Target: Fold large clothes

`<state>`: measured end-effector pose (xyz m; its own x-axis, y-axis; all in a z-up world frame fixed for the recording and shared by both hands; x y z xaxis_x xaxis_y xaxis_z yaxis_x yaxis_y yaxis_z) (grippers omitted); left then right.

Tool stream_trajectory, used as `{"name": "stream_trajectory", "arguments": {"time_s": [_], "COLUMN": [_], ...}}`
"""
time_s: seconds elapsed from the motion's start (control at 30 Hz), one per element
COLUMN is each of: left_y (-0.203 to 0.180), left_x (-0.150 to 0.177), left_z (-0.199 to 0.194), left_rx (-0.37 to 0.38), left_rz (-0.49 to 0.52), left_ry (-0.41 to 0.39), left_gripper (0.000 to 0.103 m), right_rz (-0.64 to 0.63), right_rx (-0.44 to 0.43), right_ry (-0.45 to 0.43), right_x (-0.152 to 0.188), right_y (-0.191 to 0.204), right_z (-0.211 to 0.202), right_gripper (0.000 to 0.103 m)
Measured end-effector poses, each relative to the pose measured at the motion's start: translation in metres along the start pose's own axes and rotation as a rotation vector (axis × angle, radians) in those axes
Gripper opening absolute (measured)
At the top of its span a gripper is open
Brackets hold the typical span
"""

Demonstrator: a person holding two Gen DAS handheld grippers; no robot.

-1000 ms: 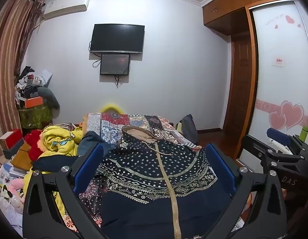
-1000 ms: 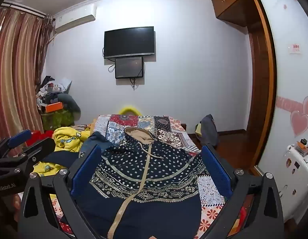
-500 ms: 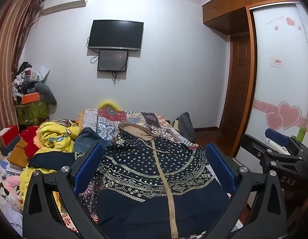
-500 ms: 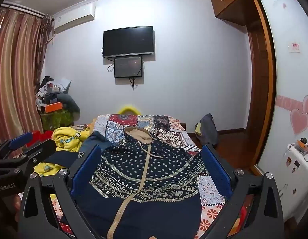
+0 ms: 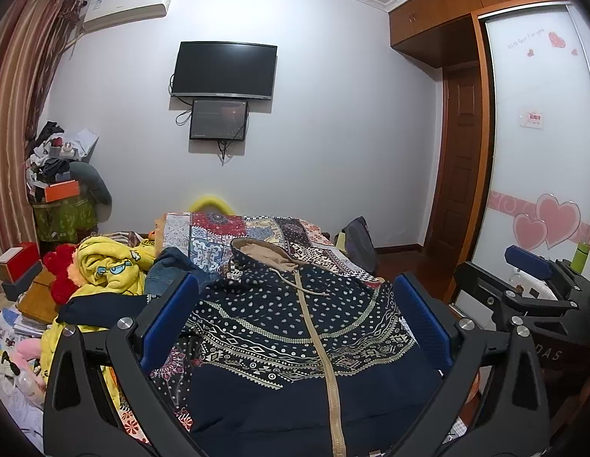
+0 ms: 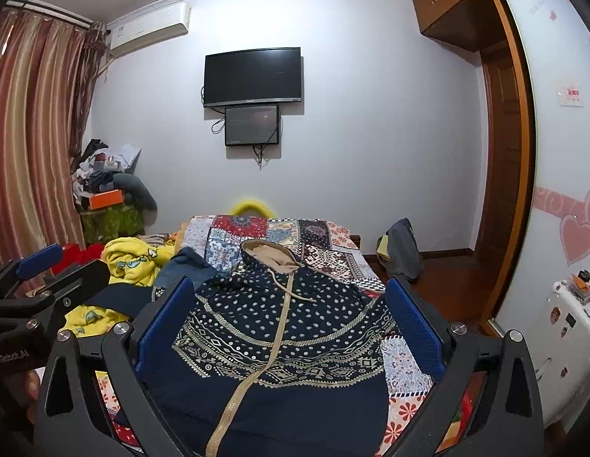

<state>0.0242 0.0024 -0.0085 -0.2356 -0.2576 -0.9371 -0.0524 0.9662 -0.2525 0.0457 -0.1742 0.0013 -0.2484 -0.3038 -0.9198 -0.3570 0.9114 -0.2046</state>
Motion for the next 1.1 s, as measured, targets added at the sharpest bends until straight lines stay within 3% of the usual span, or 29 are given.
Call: {"name": "stream_trajectory", "arguments": {"time_s": [1.1], "left_y": [0.0059], "left_x": [-0.0005], "left_z": [0.0018], "left_rx": [-0.005], "left_rz": [-0.01], "left_ry": [0.0], "left_gripper": [0.103], "right_rz": [0.015], "right_rx": [-0.011], "right_ry": [0.001], "right_x": [0.0016], "right_y": [0.001], "right_z": [0.0048], "right_gripper": [0.1]}}
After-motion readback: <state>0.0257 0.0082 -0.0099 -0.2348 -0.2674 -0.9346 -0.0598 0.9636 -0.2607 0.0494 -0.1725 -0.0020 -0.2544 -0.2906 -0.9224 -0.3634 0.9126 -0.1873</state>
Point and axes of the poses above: each gripper's, at about its wrist camera, not at the fingertips, and z roughly the way its jaws point, y to its left, x to its underside, the point moved 2 cm from there along z, roughly the way its jaws point, and after that the axes turned 10 degrees about -z, right-handed, at the moved point
